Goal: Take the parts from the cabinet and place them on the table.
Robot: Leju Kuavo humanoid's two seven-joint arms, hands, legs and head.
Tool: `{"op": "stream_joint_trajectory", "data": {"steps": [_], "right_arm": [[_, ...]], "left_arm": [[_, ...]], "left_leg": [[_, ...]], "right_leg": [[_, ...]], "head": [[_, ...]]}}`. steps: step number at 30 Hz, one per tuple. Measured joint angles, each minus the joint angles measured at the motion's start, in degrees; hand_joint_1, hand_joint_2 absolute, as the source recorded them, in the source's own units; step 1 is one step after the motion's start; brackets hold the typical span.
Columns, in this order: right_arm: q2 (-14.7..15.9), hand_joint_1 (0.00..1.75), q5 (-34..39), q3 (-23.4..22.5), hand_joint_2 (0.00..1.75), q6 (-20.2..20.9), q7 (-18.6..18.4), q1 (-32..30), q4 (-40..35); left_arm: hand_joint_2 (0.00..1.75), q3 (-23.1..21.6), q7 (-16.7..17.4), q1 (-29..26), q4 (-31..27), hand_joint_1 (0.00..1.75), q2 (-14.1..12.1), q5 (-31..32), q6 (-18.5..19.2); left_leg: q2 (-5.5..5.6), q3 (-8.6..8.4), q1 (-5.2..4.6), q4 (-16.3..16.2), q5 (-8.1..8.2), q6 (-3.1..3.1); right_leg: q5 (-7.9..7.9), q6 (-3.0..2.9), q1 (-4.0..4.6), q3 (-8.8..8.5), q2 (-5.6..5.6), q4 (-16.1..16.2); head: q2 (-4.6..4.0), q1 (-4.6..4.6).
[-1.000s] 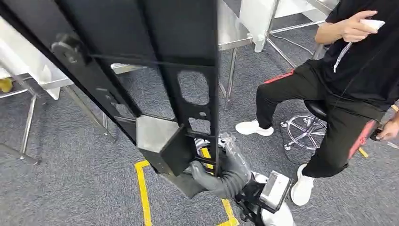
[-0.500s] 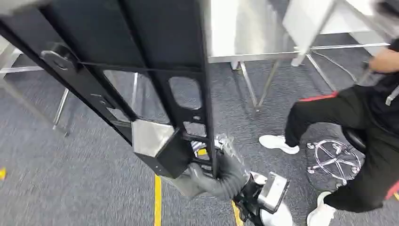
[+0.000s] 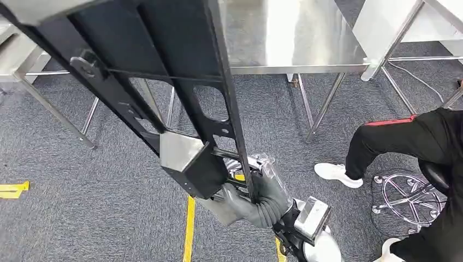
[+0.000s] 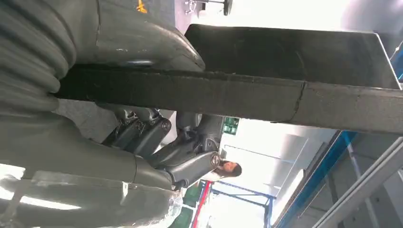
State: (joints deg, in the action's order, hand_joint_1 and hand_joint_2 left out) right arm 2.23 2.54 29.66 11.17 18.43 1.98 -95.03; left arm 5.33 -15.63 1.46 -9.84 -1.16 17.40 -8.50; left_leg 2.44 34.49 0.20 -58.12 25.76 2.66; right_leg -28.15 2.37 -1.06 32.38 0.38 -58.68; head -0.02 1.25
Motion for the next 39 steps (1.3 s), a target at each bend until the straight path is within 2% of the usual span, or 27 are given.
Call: {"op": "stream_joint_trajectory", "data": {"steps": [5,8,9,12,21,22,23,25,27,28,29,31,32,33,34,35,37,38,39], "right_arm": [[0.0,1.75,0.0,0.0,1.75,0.0,0.0,0.0,0.0],[0.0,1.75,0.0,0.0,1.75,0.0,0.0,0.0,0.0],[0.0,1.75,0.0,0.0,1.75,0.0,0.0,0.0,0.0],[0.0,1.75,0.0,0.0,1.75,0.0,0.0,0.0,0.0],[0.0,1.75,0.0,0.0,1.75,0.0,0.1,0.0,0.0],[-0.1,1.75,0.0,0.0,1.75,-0.1,0.1,0.0,0.0],[-0.1,1.75,-0.1,0.0,1.75,-0.2,0.2,0.0,0.0],[-0.2,1.75,-0.3,-0.1,1.75,-0.5,0.2,-0.1,0.0],[-0.4,1.75,-0.4,-0.1,1.75,-0.5,0.2,-0.1,-0.1],[-0.5,1.75,-0.5,-0.2,1.75,-0.5,0.2,-0.2,-0.2],[-0.4,1.75,-0.5,-0.3,1.75,-0.6,0.3,-0.2,-0.2],[-0.4,1.75,-0.5,-0.6,1.75,-0.6,0.3,-0.2,-0.2],[-0.3,1.75,-0.5,-0.7,1.75,-0.6,0.3,-0.5,-0.2],[-0.3,1.75,-0.5,-0.9,1.75,-0.6,0.3,-0.6,-0.2],[-0.2,1.75,-0.5,-1.0,1.75,-0.6,0.3,-0.7,-0.2],[-0.2,1.75,-0.5,-1.0,1.75,-0.6,0.3,-0.7,-0.2],[-0.2,1.75,-0.5,-1.0,1.75,-0.6,0.3,-0.7,-0.2],[-0.2,1.75,-0.5,-1.0,1.75,-0.6,0.3,-0.7,-0.1],[-0.2,1.75,-0.6,-1.0,1.75,-0.6,0.2,-0.8,-0.1]], "left_arm": [[1.75,0.0,0.0,0.0,0.0,0.00,0.0,0.0,0.0],[1.75,0.0,0.0,0.0,0.0,0.00,0.1,0.0,0.0],[1.75,0.0,0.0,0.0,0.0,0.00,0.1,0.0,0.0],[1.75,0.0,-0.2,0.0,0.0,0.00,0.1,0.0,0.8],[1.75,0.0,-0.7,0.0,0.0,0.00,0.1,0.0,2.5],[1.75,0.0,-0.7,0.0,0.0,0.00,0.0,0.0,2.6],[1.75,0.0,-0.7,0.0,0.0,0.00,0.0,0.1,2.7],[1.75,0.0,-0.7,0.0,0.0,0.00,0.0,0.2,2.8],[1.75,0.0,-0.7,0.0,0.0,0.00,0.0,0.5,2.8],[1.75,0.0,-0.7,-0.1,0.0,0.00,0.1,0.6,2.8],[1.75,0.0,-0.7,0.0,0.0,0.00,0.2,0.6,2.8],[1.75,0.0,-0.7,0.1,0.0,0.00,0.2,0.7,2.8],[1.75,0.1,-0.7,0.1,0.0,0.00,0.3,0.7,2.8],[1.75,0.1,-0.7,0.0,0.0,0.00,0.3,0.7,2.8],[1.75,0.1,-0.6,0.0,0.0,0.00,0.4,0.7,2.8],[1.75,0.1,-0.6,0.0,0.0,0.00,0.5,0.7,2.8],[1.75,0.1,-0.6,0.0,0.0,0.00,0.7,0.7,2.8],[1.75,0.1,-0.6,0.0,0.0,0.00,0.5,0.7,2.8],[1.75,0.1,-0.6,0.0,0.0,0.00,0.5,0.7,2.8]], "left_leg": [[-0.05,-0.14,0.02,0.3,-0.12,-0.32],[-0.18,-0.17,0.08,0.4,-0.01,-1.45],[-0.19,-0.17,0.09,0.4,0.02,-1.69],[-0.22,-0.16,0.03,0.4,0.05,-1.85],[-0.22,-0.11,-0.39,0.3,0.07,-1.82],[-0.22,0.07,-0.50,-0.2,0.31,-1.53],[-0.20,0.10,-0.53,-0.3,0.41,-1.13],[-0.22,0.12,-0.59,-0.3,0.58,-0.82],[-0.23,-0.26,-0.72,0.5,0.59,-0.15],[-0.36,-1.35,0.20,1.9,-0.29,-0.09],[-0.44,-1.97,0.11,2.6,-0.35,0.22],[-0.58,-2.12,0.21,2.6,-0.28,0.27],[-0.58,-2.11,0.20,2.6,-0.18,0.23],[-0.56,-2.12,0.24,2.5,-0.06,0.14],[-0.51,-2.29,0.37,2.5,0.11,-0.08],[-0.39,-2.55,0.52,2.4,0.34,-0.42],[-0.19,-2.99,1.00,1.6,1.23,-1.36],[-0.15,-2.94,0.98,1.3,1.68,-1.85],[-0.09,-2.65,0.60,0.5,2.34,-2.32]], "right_leg": [[-0.12,-0.23,0.17,0.00,0.01,0.0],[-0.25,-0.75,0.27,0.00,0.00,-0.1],[-0.25,-0.76,0.29,0.00,0.00,-0.1],[-0.25,-0.76,0.25,-0.01,0.00,-0.1],[-0.23,-0.72,-0.12,-0.07,0.00,0.0],[-0.13,-0.56,-0.69,-0.15,0.02,0.3],[-0.11,-0.45,-0.59,-0.17,0.04,0.2],[-0.12,-0.40,-0.63,-0.19,0.04,0.3],[-0.10,0.09,-0.43,-0.54,0.05,0.9],[-0.24,0.12,-0.26,-0.39,-0.05,0.1],[-1.12,0.01,-0.07,0.47,-0.11,-1.5],[-4.60,-0.42,-0.11,4.89,-0.07,-9.7],[-5.94,-0.38,-0.25,7.31,-0.07,-13.9],[-6.36,-0.04,-0.28,8.87,-0.08,-16.4],[-5.60,0.57,-0.39,8.97,-0.09,-16.0],[-3.75,1.42,-0.58,7.56,-0.10,-12.7],[1.15,3.19,-1.15,2.16,-0.10,-1.6],[1.10,2.80,-1.09,1.54,-0.08,-0.5],[1.23,1.87,-0.99,1.05,0.19,0.4]], "head": [[0.00,0.00],[0.00,0.00],[0.00,0.00],[0.00,0.00],[0.00,0.02],[0.00,0.02],[0.00,-0.02],[0.00,0.02],[0.00,0.00],[0.00,0.07],[0.00,0.11],[0.00,0.20],[0.00,0.18],[0.00,0.20],[0.00,0.18],[0.00,0.22],[0.00,0.22],[0.00,0.24],[0.00,0.31]]}}
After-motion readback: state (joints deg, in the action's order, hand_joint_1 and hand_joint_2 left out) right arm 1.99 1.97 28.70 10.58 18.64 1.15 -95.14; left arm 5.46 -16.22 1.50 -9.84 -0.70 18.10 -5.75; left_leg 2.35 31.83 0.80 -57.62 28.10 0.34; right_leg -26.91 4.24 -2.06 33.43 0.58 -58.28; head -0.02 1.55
